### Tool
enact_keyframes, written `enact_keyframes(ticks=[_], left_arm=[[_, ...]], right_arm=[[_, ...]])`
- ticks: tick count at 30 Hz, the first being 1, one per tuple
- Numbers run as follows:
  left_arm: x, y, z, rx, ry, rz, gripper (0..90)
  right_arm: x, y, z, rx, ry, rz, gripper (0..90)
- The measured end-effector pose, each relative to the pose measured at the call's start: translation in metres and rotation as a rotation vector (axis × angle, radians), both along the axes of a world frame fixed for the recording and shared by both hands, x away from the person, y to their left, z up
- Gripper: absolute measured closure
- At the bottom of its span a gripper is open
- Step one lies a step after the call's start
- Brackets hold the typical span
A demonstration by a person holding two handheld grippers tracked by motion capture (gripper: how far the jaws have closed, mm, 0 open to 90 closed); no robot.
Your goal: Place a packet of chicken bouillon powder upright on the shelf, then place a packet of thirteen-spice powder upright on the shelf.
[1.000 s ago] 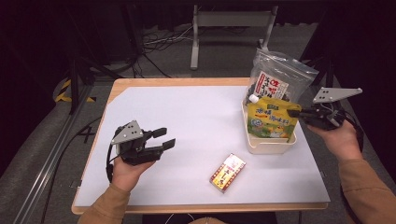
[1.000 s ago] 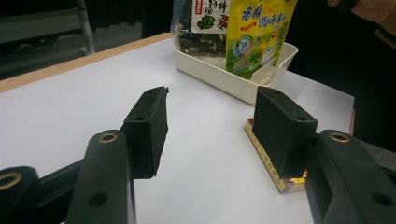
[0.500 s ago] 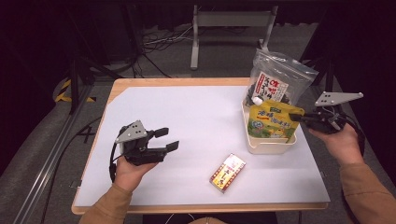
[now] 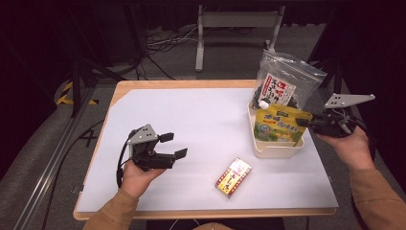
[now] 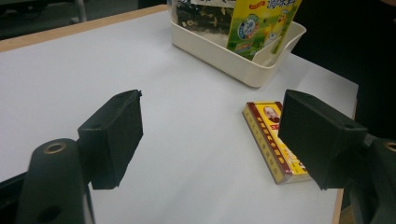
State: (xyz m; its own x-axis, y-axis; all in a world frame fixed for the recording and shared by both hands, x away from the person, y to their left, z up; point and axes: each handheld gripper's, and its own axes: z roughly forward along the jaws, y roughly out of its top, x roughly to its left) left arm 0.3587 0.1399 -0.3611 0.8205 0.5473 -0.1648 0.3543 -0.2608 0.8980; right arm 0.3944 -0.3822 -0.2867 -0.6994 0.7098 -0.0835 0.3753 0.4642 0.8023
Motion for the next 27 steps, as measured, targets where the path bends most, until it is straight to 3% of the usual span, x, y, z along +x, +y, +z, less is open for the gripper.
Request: enact_keyframes(ticks=[2, 3, 7, 9, 16, 27], left_arm=[[-0.001, -0.001, 0.0, -0.002, 0.007, -0.001, 21.0], [-0.001, -0.002, 0.0, -0.002, 0.007, -0.002, 20.1], [-0.001, -0.007, -0.001, 0.012, 0.002, -0.012, 17.7], [-0.002, -0.01, -0.001, 0.022, 0.007, -0.018, 17.3], [-0.003, -0.018, -0.002, 0.048, 0.019, -0.046, 14.8], [-0.007, -0.033, -0.006, 0.094, 0.04, -0.101, 11.8]], right_arm=[[-0.001, 0.001, 0.001, 0.002, -0.005, 0.004, 61.7], [-0.003, 0.002, 0.002, 0.009, -0.006, 0.005, 54.5], [-0.008, 0.006, 0.005, 0.021, -0.017, 0.014, 47.7], [-0.013, 0.01, 0.011, 0.009, -0.051, 0.011, 42.8], [-0.026, 0.015, 0.023, 0.017, -0.088, 0.004, 36.8], [-0.047, 0.025, 0.039, 0.027, -0.119, 0.024, 36.1]])
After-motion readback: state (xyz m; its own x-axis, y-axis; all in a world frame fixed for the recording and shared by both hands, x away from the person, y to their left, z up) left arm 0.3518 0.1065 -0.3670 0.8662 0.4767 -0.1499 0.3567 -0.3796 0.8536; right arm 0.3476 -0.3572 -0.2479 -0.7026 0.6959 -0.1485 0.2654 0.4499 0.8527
